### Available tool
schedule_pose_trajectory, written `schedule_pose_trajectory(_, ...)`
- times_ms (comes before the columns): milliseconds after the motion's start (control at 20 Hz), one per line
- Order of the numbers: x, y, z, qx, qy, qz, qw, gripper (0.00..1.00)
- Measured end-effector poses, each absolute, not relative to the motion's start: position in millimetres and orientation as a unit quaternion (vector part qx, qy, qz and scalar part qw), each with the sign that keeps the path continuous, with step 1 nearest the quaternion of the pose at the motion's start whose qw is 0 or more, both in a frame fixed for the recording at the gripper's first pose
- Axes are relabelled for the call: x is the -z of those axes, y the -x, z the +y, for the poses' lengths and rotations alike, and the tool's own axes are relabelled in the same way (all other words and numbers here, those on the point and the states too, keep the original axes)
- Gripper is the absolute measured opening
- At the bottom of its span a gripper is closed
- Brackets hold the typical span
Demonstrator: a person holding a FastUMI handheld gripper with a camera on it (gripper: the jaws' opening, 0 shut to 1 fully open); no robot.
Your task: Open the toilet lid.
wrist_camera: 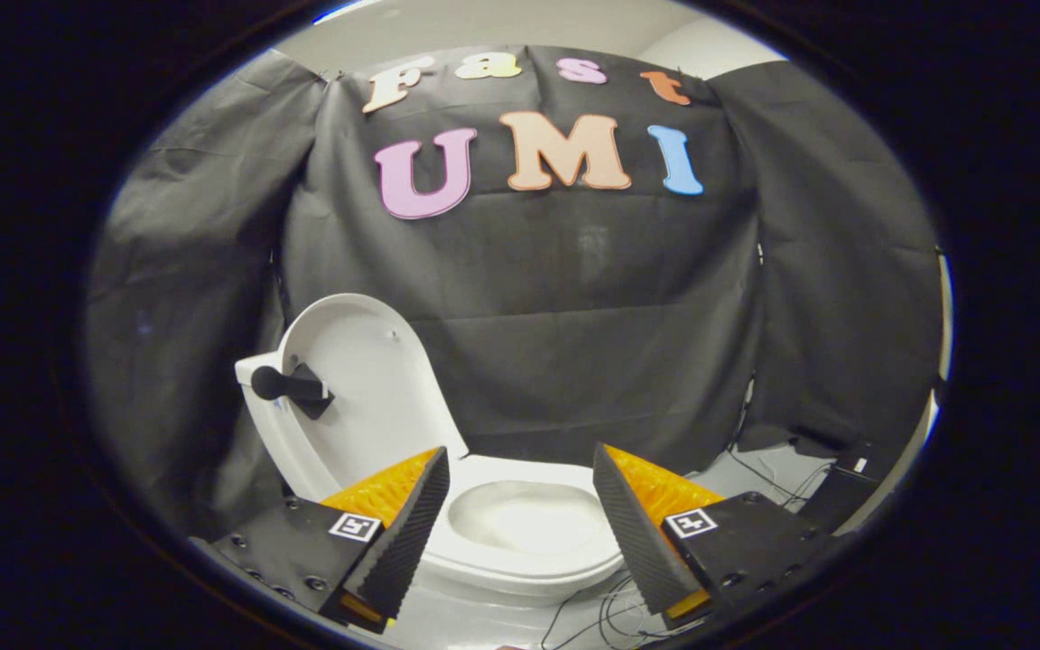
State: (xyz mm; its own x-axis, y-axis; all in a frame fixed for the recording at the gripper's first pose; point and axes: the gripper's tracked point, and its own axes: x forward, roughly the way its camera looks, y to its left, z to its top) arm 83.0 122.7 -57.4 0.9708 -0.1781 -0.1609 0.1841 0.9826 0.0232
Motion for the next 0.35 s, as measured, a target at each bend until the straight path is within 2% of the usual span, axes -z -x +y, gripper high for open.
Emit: schedule_pose_trajectory(350,70.0,-73.4,112.9,0.09,-0.003,0.101,0.991,0.99)
